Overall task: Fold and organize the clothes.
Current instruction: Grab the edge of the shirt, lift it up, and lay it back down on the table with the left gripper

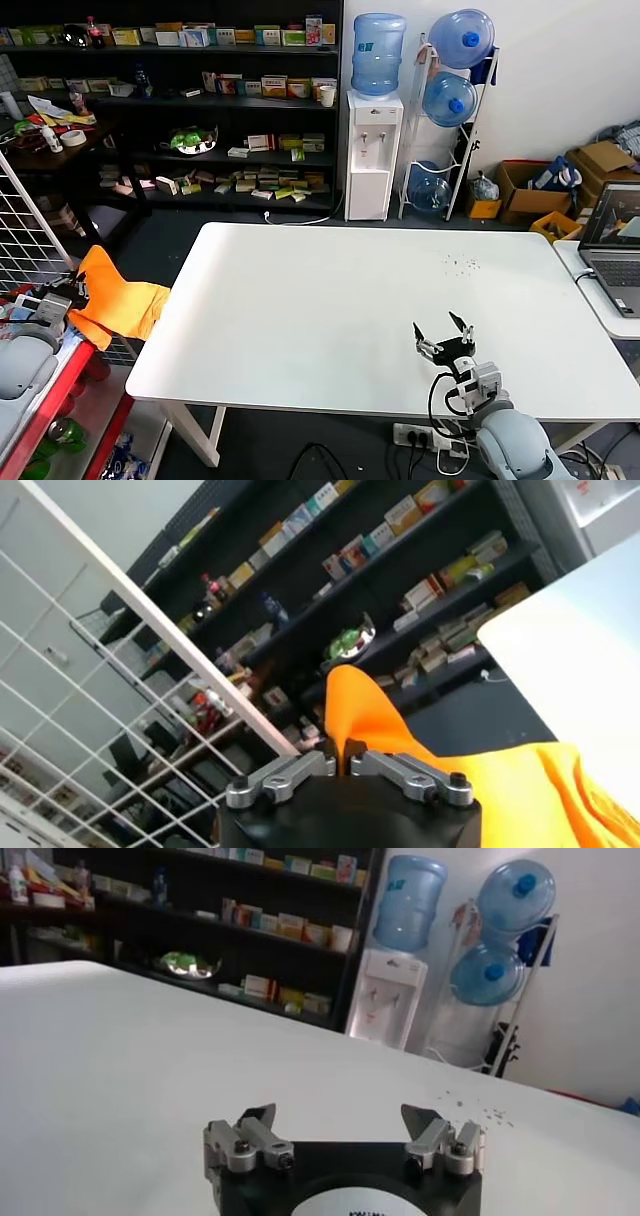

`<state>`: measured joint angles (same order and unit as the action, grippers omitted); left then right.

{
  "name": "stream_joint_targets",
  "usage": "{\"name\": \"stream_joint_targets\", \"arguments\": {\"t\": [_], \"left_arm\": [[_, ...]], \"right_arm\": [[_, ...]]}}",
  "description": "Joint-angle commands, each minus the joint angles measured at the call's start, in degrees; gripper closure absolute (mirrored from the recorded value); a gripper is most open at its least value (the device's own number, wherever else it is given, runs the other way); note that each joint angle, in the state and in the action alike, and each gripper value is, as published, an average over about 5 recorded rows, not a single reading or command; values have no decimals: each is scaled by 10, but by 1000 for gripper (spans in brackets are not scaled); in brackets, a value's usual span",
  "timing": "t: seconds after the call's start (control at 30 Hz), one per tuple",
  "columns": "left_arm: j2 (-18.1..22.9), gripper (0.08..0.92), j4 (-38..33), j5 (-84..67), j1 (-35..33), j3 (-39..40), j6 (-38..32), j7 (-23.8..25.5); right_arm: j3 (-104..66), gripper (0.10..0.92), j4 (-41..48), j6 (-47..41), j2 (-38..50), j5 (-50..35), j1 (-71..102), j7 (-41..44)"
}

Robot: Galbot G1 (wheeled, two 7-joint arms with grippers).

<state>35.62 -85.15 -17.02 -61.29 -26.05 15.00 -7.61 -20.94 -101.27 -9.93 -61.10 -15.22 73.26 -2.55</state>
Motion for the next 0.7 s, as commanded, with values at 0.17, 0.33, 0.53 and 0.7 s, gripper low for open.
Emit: {"name": "stream_joint_targets", "arguments": {"t": [0.17, 0.33, 0.53, 0.7], "left_arm": [[-30, 870, -1, -1, -4, 0, -9, -1], [3, 870, -42, -30, -16, 8, 12, -13], [82, 870, -115, -76, -6, 45, 53, -40], [135, 870, -165, -142, -2, 75, 76, -67]], "right_arm": [[0, 203, -10, -1, -3, 3, 8, 0], [-2, 203, -16, -2, -2, 7, 14, -1], [-3, 203, -22, -6, -5, 16, 21, -3], [-4, 203, -21, -7, -12, 26, 25, -3]]}}
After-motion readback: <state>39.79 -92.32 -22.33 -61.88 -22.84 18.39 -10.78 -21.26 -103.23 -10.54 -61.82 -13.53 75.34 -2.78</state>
